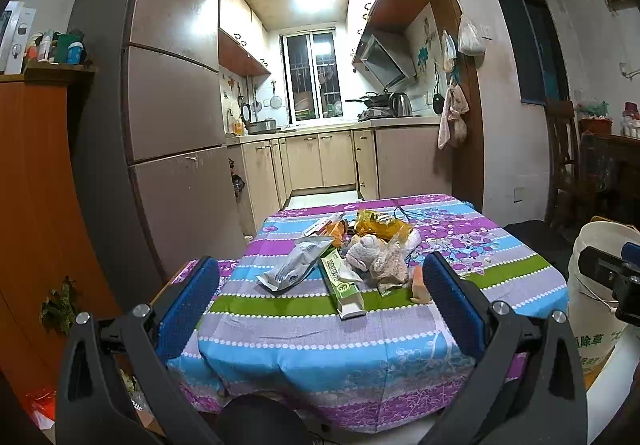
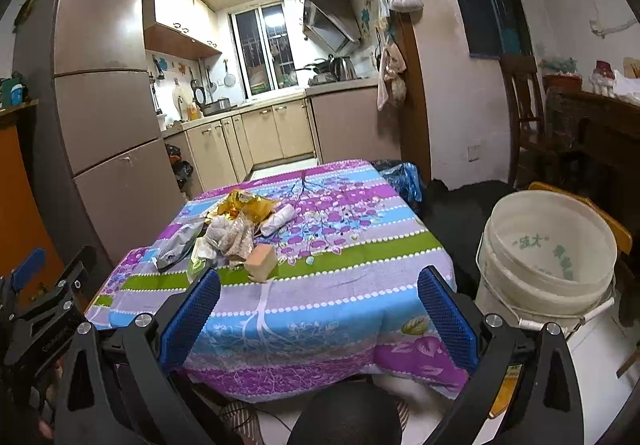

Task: Collect trash

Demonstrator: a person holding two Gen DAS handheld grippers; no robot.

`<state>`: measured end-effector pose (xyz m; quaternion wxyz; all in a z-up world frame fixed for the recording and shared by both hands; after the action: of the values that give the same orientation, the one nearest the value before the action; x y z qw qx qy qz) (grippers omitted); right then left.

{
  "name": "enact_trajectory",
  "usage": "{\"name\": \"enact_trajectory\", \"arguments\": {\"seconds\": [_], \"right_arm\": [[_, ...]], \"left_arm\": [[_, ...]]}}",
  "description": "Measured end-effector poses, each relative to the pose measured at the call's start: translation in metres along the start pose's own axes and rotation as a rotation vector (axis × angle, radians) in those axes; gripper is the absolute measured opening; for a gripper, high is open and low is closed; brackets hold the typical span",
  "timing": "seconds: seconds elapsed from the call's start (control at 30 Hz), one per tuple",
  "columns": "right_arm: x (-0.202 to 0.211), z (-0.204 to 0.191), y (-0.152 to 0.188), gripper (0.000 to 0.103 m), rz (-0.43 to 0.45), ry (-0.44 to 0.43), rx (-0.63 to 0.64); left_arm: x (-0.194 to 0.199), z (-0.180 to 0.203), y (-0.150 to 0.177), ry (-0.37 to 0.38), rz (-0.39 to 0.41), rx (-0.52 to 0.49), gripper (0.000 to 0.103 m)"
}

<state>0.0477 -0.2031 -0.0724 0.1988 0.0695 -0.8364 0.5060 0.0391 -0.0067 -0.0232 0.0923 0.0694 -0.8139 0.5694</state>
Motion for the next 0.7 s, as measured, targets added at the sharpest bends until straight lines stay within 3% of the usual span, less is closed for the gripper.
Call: {"name": "enact_trajectory", "arguments": {"seconds": [0.7], "right_arm": [[-0.0026, -0.0002, 0.0008, 0.098, -0.011, 0.007, -0.009]], "left_arm": [[-0.006, -0.0025, 0.0004, -0.003, -0.009, -0.003, 0.098]]}}
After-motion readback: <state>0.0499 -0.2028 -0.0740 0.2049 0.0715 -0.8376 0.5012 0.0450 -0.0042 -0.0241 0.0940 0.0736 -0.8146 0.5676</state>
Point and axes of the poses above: each gripper's, at about its wrist camera, not at the fingertips, and x roughly against the way its jaws point, z to its right, y to its underside, the point moved 3 cm from there along -x, roughly the way its jaws point, and after that the axes turned 13 degrees about -x, right-handed, at the moved point
